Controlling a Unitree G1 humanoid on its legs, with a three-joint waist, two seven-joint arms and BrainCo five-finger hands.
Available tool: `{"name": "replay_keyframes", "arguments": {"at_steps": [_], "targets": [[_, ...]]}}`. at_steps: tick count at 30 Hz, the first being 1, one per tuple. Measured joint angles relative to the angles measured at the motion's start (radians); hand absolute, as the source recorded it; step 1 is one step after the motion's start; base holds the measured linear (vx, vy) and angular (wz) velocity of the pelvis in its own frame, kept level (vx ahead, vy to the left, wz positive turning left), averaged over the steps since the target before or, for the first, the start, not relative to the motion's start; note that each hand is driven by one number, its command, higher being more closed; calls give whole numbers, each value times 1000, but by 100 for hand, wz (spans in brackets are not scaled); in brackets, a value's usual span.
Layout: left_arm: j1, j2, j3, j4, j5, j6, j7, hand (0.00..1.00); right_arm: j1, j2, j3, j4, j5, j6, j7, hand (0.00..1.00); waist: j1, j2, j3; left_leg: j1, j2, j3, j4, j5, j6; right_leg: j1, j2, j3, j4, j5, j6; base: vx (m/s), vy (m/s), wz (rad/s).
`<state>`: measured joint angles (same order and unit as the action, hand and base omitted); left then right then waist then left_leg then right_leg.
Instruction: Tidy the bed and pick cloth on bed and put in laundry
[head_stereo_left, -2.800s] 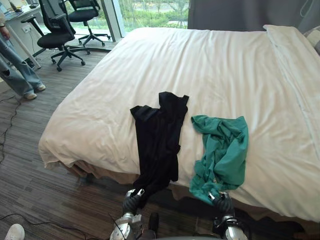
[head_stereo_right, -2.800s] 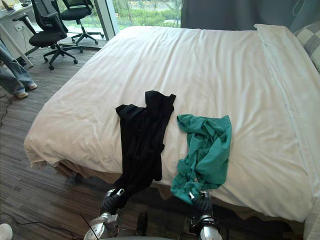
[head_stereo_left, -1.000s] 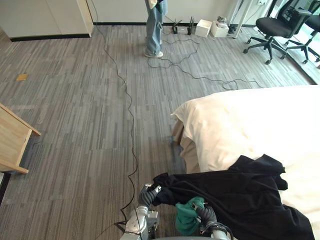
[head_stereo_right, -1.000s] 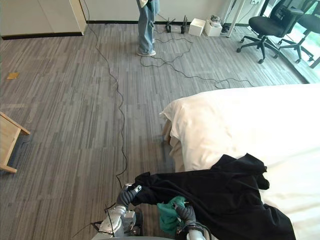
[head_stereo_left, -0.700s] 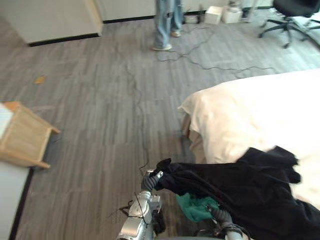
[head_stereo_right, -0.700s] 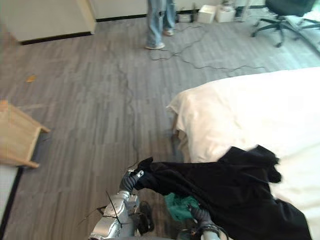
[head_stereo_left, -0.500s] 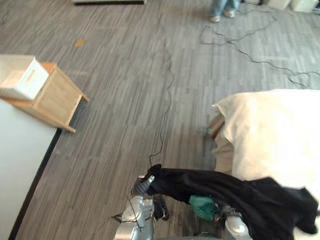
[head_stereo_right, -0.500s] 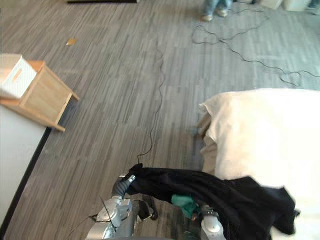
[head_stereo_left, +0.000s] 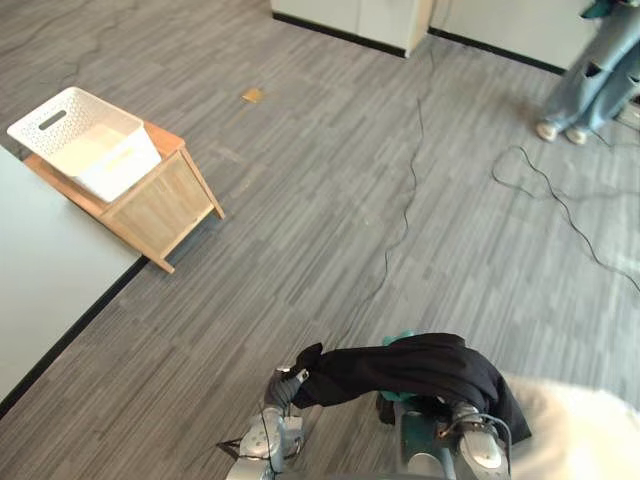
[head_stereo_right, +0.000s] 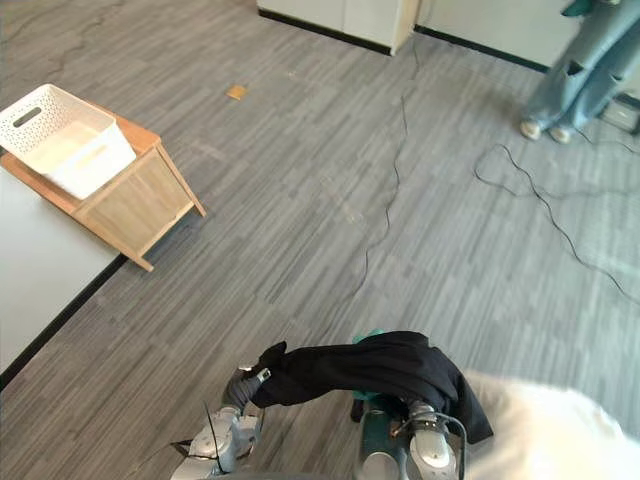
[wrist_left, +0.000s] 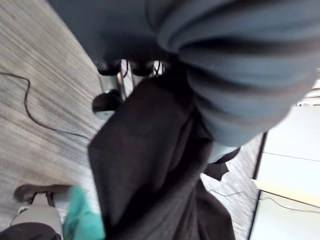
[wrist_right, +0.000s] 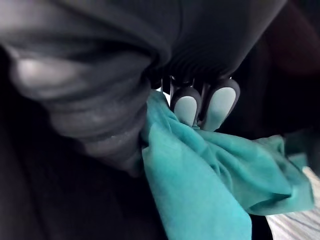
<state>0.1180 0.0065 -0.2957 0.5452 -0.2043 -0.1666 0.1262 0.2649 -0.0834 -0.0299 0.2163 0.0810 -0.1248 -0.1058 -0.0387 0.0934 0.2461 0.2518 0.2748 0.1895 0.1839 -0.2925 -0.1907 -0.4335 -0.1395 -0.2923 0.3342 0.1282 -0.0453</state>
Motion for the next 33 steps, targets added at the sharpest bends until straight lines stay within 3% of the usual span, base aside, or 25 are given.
{"name": "replay_keyframes", "arguments": {"at_steps": [1, 2, 3, 4, 5, 6, 7, 8, 10, 12, 16, 17, 19, 20, 21, 22, 23, 24, 25, 27, 28, 29, 31, 32, 33], "targets": [[-11, -7, -16, -6, 0, -13, -10, 100, 2, 4, -22, -13, -1, 0, 0, 100, -5, 5, 0, 3, -18, -20, -37, 103, 27, 7, 3, -6, 76, -74, -7, 302, -230, 24], [-10, -7, -15, -1, 0, -25, -16, 100, 15, 0, -21, -21, -1, -1, 1, 100, -16, -2, -2, 9, 3, -7, 22, 138, 32, 37, 18, -10, 125, -154, 5, 416, -318, 15], [-6, -11, -7, 2, -3, -27, -17, 100, 28, -5, -10, -30, -1, -1, 5, 100, -8, -9, -5, -16, 26, -41, 134, 170, 68, 60, 37, -14, 151, -211, 6, 363, -261, -3], [-3, -12, -1, 3, -5, -29, -18, 100, 35, -5, -3, -38, -1, -1, 10, 100, 2, -10, -5, -47, 40, -57, 223, 197, 105, 77, 56, -14, 147, -233, 5, 441, -324, -34], [8, -15, 18, 12, -18, -28, -18, 100, 39, -5, 6, -41, -1, -1, 22, 100, 4, 5, 7, -131, 91, -78, 424, 314, 160, 148, 109, -12, 88, -245, -4, 535, -273, -53], [34, -17, 32, 22, -29, -28, -19, 100, 40, -9, 22, -42, -1, 0, 23, 100, 17, 12, 19, -217, 133, -114, 641, 354, 183, 229, 165, -6, 16, -256, -24, 448, -206, -55], [46, -18, 33, 24, -42, -27, -19, 100, 43, -16, 33, -42, -1, 0, 23, 100, 24, 21, 21, -268, 131, -139, 757, 315, 176, 268, 186, -3, -10, -260, -37, 466, -136, -54], [68, -23, 34, 23, -69, -26, -18, 100, 43, -30, 51, -42, 1, 1, 23, 100, 42, 25, 33, -358, 95, -168, 938, 238, 169, 340, 215, 11, -50, -271, -60, 363, -74, -59], [95, -38, 43, 19, -95, -24, -18, 100, 37, -51, 72, -42, 11, 3, 23, 100, 84, 17, 39, -462, 7, -156, 1003, 156, 142, 413, 229, 46, -96, -285, -77, 491, -78, -47], [106, -49, 68, -24, -119, -27, -15, 100, 22, -66, 83, -42, 31, 6, 24, 100, 116, 2, 40, -576, -92, -90, 853, 58, 116, 509, 232, 49, -182, -292, -61, 561, -67, -1], [96, -55, 71, -29, -159, -27, -17, 100, -9, -76, 84, -46, 27, 7, 23, 100, 136, -34, 30, -643, -148, 150, 467, 34, 143, 659, 214, -31, -301, -327, 0, 559, -25, 56], [84, -56, 72, -33, -160, -26, -15, 100, -31, -76, 88, -46, 26, 8, 22, 100, 137, -56, 31, -649, -168, 252, 359, 50, 171, 706, 196, -64, -322, -349, 36, 569, -26, 80], [80, -57, 70, -34, -161, -17, -14, 100, -50, -71, 89, -51, 24, 8, 11, 100, 137, -69, 13, -654, -193, 389, 248, 103, 269, 757, 188, -97, -318, -378, 85, 594, -17, 81], [92, -59, 71, -33, -175, -11, -13, 100, -42, -53, 89, -53, 22, 8, -1, 100, 138, -74, -16, -655, -218, 423, 205, 153, 377, 773, 190, -107, -267, -408, 121, 675, 34, 74], [95, -60, 72, -32, -181, -8, -13, 100, -35, -40, 89, -52, 21, 11, -4, 100, 139, -81, -31, -653, -238, 409, 205, 193, 461, 775, 182, -109, -209, -427, 126, 716, 41, 103], [87, -50, 74, -22, -184, 1, -9, 100, -30, -9, 87, -45, 12, 21, -11, 100, 142, -120, -48, -630, -274, 377, 230, 147, 483, 728, 123, -116, -16, -443, 146, 773, 56, 97], [85, -47, 71, -24, -190, 5, -7, 100, -23, 11, 86, -47, -5, 23, -19, 100, 143, -138, -48, -589, -313, 322, 230, 99, 478, 624, 53, -101, 290, -383, 129, 788, 62, 96], [85, -43, 69, -24, -192, 7, -2, 100, -21, 23, 86, -49, -5, 23, -21, 100, 136, -145, -47, -554, -334, 295, 226, 80, 470, 580, 16, -91, 452, -366, 101, 963, 81, 111], [86, -34, 60, -24, -194, 12, 10, 100, -13, 42, 85, -56, -5, 24, -25, 100, 116, -148, -45, -456, -373, 237, 200, 56, 452, 527, -25, -65, 673, -365, 100, 808, 64, 130], [91, -18, 25, -30, -194, 12, 13, 100, 43, 48, 88, -82, -7, 23, -24, 100, 78, -121, -57, -278, -388, 107, 119, 42, 432, 431, -46, -38, 799, -377, 80, 799, -4, 158], [91, -13, 18, -38, -194, 10, 14, 100, 52, 46, 87, -92, -9, 22, -23, 100, 74, -110, -63, -240, -383, 66, 95, 42, 432, 387, -48, -36, 795, -383, 72, 924, -74, 164], [82, -4, 16, -47, -194, 2, 19, 100, 68, 44, 84, -112, -12, 20, -22, 100, 51, -94, -66, -181, -362, -2, 53, 45, 427, 289, -57, -32, 759, -394, 68, 744, -128, 166], [58, 7, 15, -45, -191, 3, 29, 100, 72, 44, 80, -119, -12, 17, -21, 100, 27, -80, -56, -121, -329, -70, 36, 46, 418, 161, -72, -10, 621, -411, 85, 792, -197, 152], [55, 10, 15, -45, -181, 3, 29, 100, 71, 43, 80, -122, -12, 17, -20, 100, 23, -59, -43, -77, -294, -103, 34, 39, 344, 100, -58, 34, 455, -402, 95, 695, -270, 115], [57, 7, 14, -44, -172, 3, 29, 100, 70, 40, 81, -126, -12, 17, -20, 100, 21, -41, -37, -33, -253, -131, 34, 16, 289, 77, -32, 75, 229, -350, 118, 700, -297, 112]]}}
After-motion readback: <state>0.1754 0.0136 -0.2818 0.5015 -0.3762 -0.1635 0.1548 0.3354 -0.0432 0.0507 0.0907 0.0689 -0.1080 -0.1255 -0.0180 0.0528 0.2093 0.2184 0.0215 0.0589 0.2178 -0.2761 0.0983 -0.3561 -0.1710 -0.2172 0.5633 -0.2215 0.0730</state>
